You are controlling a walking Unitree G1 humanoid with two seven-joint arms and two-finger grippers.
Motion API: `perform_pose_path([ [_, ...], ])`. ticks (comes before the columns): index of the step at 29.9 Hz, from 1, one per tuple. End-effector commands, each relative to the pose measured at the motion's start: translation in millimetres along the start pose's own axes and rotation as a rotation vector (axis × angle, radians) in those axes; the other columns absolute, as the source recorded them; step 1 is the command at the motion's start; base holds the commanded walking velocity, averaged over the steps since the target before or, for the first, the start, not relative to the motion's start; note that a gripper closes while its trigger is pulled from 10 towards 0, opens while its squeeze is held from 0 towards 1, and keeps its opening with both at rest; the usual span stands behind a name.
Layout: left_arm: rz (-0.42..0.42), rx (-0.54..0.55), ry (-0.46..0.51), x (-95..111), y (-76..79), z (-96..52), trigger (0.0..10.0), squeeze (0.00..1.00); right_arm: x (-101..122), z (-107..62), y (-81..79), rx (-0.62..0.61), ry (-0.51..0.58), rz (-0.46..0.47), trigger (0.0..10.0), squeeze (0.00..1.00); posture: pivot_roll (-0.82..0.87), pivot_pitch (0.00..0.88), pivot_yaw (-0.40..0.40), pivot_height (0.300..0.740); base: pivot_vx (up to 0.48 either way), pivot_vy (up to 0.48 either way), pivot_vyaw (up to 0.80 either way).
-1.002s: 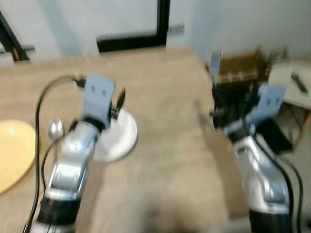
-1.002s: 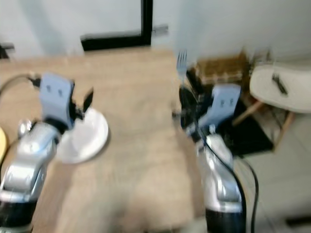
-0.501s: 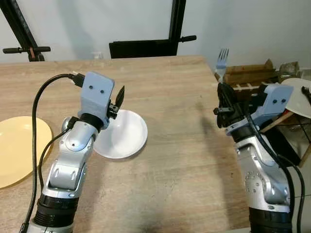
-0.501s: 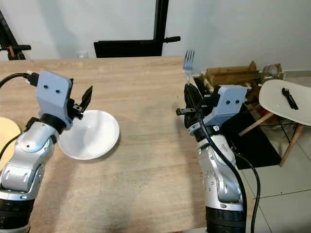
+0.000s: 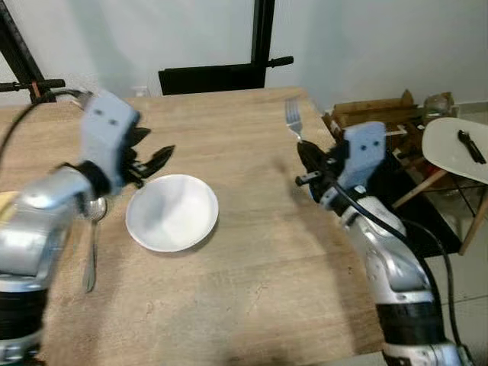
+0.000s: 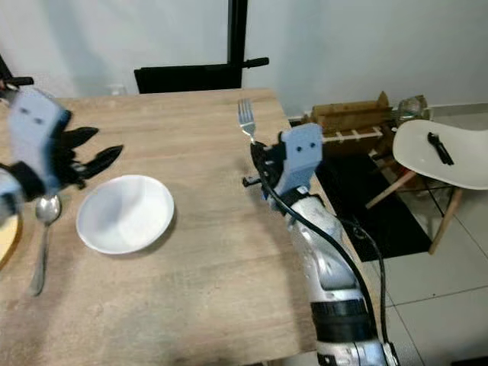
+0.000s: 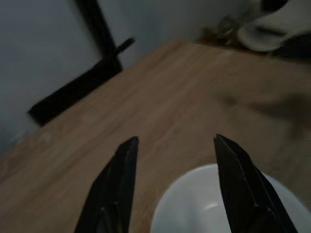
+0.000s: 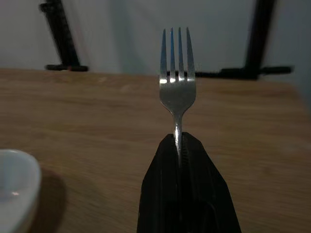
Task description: Setting the table
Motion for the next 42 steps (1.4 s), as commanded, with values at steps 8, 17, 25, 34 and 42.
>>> perform_pose_path([
  [8,0.027,-0.158,-0.009,9,22.0,-10.1,10.0,0.0,-38,22.2,0.2,-0.066,-0.152,0.05,10.0,0.0,0.03,0.077,0.022,0.74,0.0,0.0,0.0],
  [17,0.022,-0.152,-0.019,9,22.8,-7.1,10.0,0.0,-53,18.8,5.1,-0.195,-0.243,0.176,10.0,0.0,0.01,0.083,0.019,0.74,0.0,0.0,0.0],
  [25,0.015,-0.143,-0.021,6,25.7,0.7,10.0,0.0,-71,-6.3,19.4,-0.322,-0.297,0.219,10.0,0.0,-0.01,0.074,0.024,0.74,0.0,0.0,0.0],
  [34,0.004,-0.154,0.004,9,31.5,10.2,10.0,0.0,-67,-11.2,45.8,-0.369,-0.301,0.199,10.0,0.0,-0.01,0.06,0.031,0.74,0.0,0.0,0.0],
  [42,0.0,-0.155,0.012,10,33.3,11.4,10.0,0.0,-62,-6.7,49.3,-0.321,-0.296,0.136,10.0,0.0,-0.01,0.055,0.028,0.74,0.0,0.0,0.0],
])
Point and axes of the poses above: a point about 5 cm out from each wrist's last joint towards the gripper, its own z axis pointing out of the wrist towards the gripper, its own x axis along the axis of the wrist's last joint, y = z × x, the point moved 6 cm from there along z, pointing out of the wrist towards the gripper, and after that the axes turned 7 degrees about z, right-handed, at the moved point
